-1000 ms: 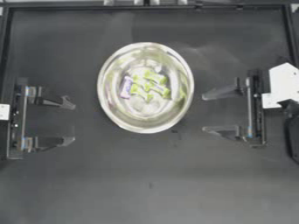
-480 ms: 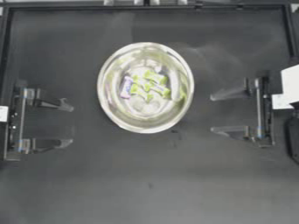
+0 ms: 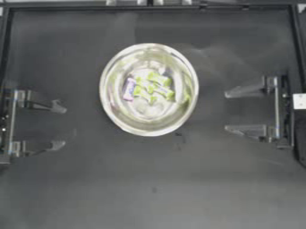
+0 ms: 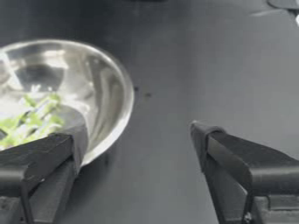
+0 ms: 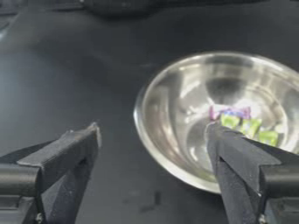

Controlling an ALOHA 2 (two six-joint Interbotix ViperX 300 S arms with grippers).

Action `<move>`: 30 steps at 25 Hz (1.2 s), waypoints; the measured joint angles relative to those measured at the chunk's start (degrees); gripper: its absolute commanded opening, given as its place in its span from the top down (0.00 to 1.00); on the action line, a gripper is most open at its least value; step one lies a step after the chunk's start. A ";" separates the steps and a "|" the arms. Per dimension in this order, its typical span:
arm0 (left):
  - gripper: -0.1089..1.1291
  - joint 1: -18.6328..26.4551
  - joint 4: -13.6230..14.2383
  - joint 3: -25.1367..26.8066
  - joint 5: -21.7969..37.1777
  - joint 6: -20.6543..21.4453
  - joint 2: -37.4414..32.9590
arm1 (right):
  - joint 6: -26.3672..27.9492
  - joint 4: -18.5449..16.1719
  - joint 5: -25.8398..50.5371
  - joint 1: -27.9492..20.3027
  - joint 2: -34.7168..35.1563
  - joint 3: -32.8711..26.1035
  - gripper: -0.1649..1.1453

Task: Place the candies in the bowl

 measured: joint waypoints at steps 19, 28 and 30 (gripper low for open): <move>0.10 2.72 -0.09 3.08 0.09 -0.09 -5.80 | 0.00 0.35 0.26 -1.93 -7.12 3.52 0.11; 0.10 2.90 -0.26 4.39 0.18 0.00 -8.26 | 0.00 0.35 0.26 -2.20 -10.72 5.80 0.11; 0.10 2.90 -0.26 4.66 0.18 -0.09 -8.79 | 0.00 0.44 0.26 -2.46 -12.22 6.42 0.11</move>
